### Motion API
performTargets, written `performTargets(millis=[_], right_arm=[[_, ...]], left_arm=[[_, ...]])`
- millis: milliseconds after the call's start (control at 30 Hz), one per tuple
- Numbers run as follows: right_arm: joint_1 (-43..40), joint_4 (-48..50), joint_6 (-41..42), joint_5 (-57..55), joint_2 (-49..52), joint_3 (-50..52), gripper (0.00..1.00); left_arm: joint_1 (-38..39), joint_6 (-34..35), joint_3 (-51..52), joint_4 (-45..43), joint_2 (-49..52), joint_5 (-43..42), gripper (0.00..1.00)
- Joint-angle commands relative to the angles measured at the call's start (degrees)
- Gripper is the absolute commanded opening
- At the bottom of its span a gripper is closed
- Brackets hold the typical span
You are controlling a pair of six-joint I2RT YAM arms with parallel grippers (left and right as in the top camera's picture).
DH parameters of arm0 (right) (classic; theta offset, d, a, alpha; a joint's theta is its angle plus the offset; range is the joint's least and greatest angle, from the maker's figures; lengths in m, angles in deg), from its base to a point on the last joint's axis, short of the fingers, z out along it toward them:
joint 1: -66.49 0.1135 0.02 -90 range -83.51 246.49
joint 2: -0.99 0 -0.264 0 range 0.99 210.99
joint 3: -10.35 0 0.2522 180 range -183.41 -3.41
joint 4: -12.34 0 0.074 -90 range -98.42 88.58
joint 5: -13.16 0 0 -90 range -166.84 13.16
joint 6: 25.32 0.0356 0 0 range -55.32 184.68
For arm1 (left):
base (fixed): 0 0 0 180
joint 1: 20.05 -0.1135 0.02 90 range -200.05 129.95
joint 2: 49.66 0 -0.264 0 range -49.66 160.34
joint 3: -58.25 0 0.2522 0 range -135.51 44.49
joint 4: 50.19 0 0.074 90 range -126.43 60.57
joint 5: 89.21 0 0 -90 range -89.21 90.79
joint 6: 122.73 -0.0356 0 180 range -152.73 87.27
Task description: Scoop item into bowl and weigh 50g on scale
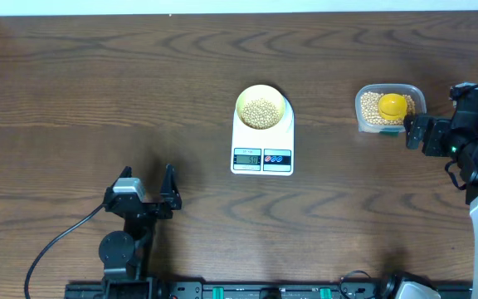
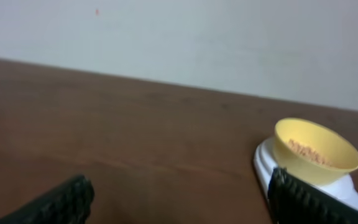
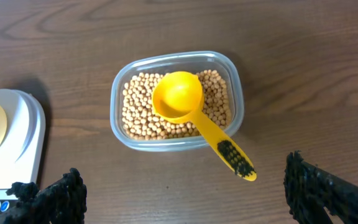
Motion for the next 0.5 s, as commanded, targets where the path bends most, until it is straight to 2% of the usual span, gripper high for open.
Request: performTargets(millis=[0,200,467], right_arm=[[0.3,-0.1,-0.8,0.0,0.0,-0.2,0.99],[0.3,-0.1,-0.8,0.0,0.0,-0.2,0.99],[0.3,-0.1,-0.8,0.0,0.0,-0.2,0.99]], left_arm=[[-0.3,0.1,0.3,3.8,-0.5,1.5,0.91],[-0.3,-5.2,0.3,3.7,-0.5,1.5,0.92],[-0.2,-6.4,0.3,3.8,-0.5,1.7,0.91]])
